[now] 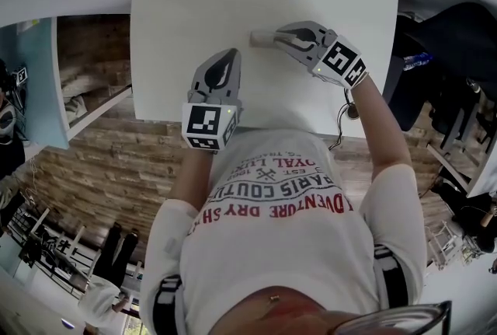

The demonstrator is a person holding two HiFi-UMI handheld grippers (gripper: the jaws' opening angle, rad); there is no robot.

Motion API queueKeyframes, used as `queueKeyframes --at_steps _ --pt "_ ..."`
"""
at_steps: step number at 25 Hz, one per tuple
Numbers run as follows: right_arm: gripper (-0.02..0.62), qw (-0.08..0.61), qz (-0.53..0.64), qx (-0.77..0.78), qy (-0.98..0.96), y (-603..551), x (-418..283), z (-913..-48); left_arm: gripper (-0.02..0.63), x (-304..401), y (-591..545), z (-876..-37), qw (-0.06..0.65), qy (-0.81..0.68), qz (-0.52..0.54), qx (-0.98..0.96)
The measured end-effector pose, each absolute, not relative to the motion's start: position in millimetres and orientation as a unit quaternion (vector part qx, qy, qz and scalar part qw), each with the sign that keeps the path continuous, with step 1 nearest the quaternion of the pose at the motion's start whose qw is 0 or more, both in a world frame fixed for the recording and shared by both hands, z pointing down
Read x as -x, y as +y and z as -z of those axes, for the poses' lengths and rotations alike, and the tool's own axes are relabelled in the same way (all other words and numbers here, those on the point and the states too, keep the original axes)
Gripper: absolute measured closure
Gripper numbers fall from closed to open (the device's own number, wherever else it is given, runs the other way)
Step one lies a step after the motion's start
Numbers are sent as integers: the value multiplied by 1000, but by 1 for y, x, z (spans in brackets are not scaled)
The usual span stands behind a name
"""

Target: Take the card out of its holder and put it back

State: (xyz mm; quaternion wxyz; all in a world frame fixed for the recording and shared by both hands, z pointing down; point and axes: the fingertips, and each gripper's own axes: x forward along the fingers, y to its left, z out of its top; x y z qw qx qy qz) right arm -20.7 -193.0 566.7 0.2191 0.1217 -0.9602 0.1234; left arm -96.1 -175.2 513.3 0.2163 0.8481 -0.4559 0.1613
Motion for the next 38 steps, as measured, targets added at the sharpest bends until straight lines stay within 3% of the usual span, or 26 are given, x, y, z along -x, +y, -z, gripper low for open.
queueKeyframes --at_steps 21,38 --pt "560 199 -113 -59 -972 -194 25 -549 581 101 -174 -512 208 -452 -169 -851" --pt "560 161 -62 -124 -977 -187 10 -476 581 89 -168 -451 161 -450 -83 -874"
